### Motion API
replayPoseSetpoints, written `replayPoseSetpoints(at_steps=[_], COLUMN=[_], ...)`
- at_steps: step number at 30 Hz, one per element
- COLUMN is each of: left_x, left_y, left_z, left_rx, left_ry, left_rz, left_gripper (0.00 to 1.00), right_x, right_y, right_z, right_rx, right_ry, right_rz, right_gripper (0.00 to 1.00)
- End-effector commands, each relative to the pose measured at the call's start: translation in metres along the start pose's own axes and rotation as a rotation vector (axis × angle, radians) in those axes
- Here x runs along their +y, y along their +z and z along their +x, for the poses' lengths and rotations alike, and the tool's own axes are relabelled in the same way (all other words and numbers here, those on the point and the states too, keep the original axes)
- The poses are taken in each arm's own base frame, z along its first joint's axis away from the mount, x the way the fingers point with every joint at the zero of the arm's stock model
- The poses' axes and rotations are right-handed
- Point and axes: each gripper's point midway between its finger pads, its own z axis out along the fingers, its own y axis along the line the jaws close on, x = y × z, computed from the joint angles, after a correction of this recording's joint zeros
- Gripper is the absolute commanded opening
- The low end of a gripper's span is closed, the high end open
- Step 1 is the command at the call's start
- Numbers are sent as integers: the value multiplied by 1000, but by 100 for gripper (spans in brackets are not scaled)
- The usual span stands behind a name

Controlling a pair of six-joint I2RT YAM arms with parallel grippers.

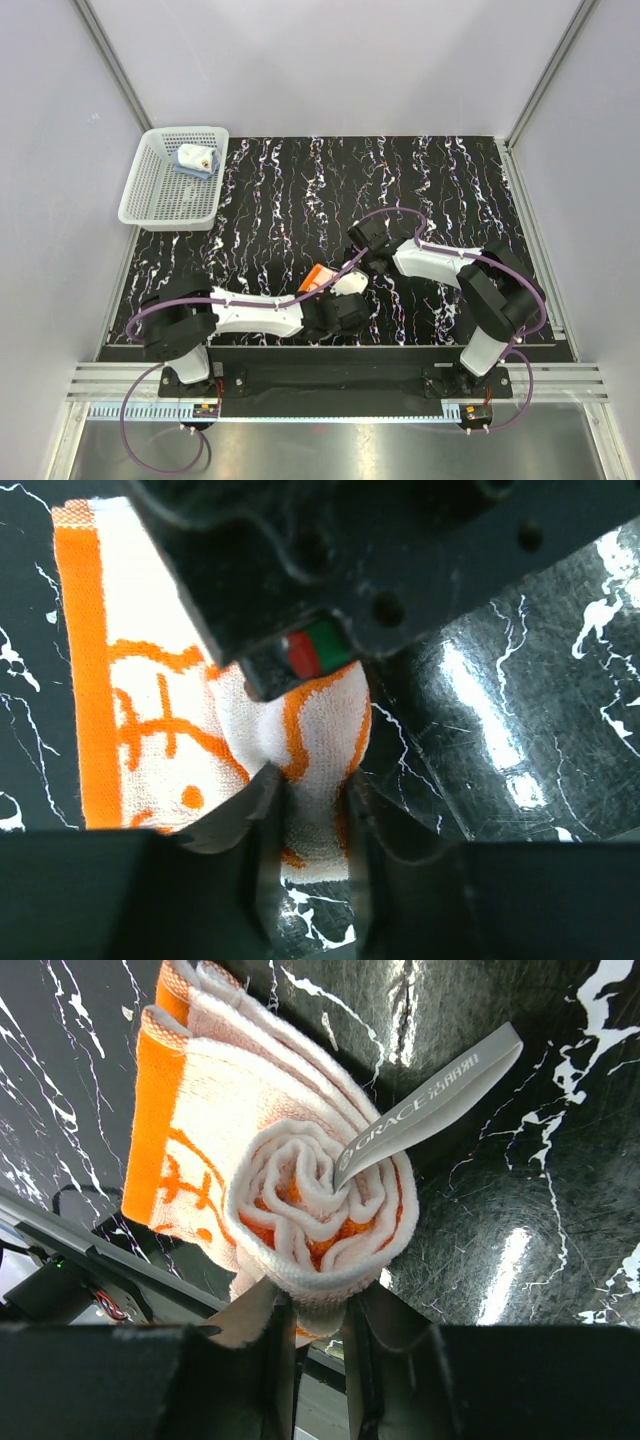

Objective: Roll the towels
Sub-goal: Roll the towel

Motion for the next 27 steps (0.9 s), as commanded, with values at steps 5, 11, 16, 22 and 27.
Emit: replayPoseSetpoints(at_steps=[5,11,16,22,27], left_x=[-9,-10,-8,-9,-5], left_y=[8,7,-3,-19,-29], left_z=[8,12,15,-7,-18], left_rx=[-6,1,12,-28,-37], left_ry=[-86,-198,-274,-352,-439], left_rz=[107,260,370,512,641], left_gripper=[8,0,0,0,0], right_x=[-2,0,3,8,4], right_y=[2,-15,-42,-71,-73], right_z=[14,0,-22,-33,-18], right_rx=[46,-40,-205,-388,-419], right_ry=[-27,-79,-52,-5,23], right_rz=[-1,14,33,-68,-176], right_gripper=[30,80,100,100,100])
